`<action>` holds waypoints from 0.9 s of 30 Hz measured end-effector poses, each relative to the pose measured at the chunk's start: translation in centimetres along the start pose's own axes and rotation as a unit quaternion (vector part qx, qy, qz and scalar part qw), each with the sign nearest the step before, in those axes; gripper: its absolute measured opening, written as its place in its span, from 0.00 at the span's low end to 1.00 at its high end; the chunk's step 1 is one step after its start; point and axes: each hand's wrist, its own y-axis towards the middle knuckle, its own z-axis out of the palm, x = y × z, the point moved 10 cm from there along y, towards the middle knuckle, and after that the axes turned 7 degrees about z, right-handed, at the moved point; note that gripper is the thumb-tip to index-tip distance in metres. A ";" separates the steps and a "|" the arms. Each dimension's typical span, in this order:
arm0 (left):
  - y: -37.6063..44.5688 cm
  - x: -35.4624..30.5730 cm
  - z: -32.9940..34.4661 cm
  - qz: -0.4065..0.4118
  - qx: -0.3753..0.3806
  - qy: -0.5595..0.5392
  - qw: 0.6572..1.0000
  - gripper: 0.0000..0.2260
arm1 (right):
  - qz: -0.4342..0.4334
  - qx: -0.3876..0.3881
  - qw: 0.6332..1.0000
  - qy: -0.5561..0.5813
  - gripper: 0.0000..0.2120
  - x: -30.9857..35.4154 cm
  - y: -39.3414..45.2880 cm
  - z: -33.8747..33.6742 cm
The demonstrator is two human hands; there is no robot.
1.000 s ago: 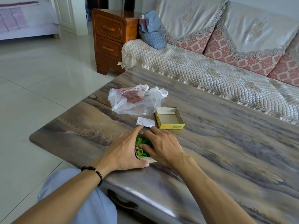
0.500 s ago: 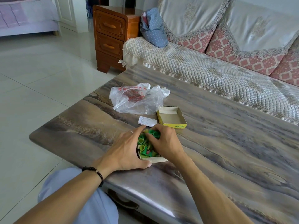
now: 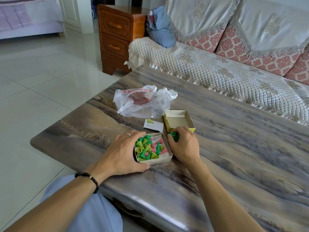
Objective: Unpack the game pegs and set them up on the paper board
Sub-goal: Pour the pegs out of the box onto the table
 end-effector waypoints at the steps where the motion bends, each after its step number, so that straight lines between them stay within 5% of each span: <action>1: -0.1 0.1 0.0 0.001 0.001 -0.001 1.000 0.44 | -0.007 0.012 1.000 -0.009 0.11 0.2 0.1 0.1; 10: -0.4 1.9 -0.8 -0.013 0.024 0.020 0.999 0.47 | -0.125 -0.065 0.988 -0.064 0.13 5.0 -1.1 -2.5; 16: -0.6 2.0 -1.3 -0.021 0.004 0.011 1.000 0.49 | -0.289 0.080 0.951 -0.075 0.18 11.9 -4.6 3.1; 20: -0.7 2.0 -1.4 -0.019 -0.016 0.019 1.000 0.46 | -0.260 0.073 0.958 -0.091 0.23 11.0 -4.4 3.5; 27: -0.8 1.8 -1.6 -0.015 -0.026 0.023 0.999 0.44 | -0.185 0.109 0.976 -0.046 0.17 10.1 -3.1 4.0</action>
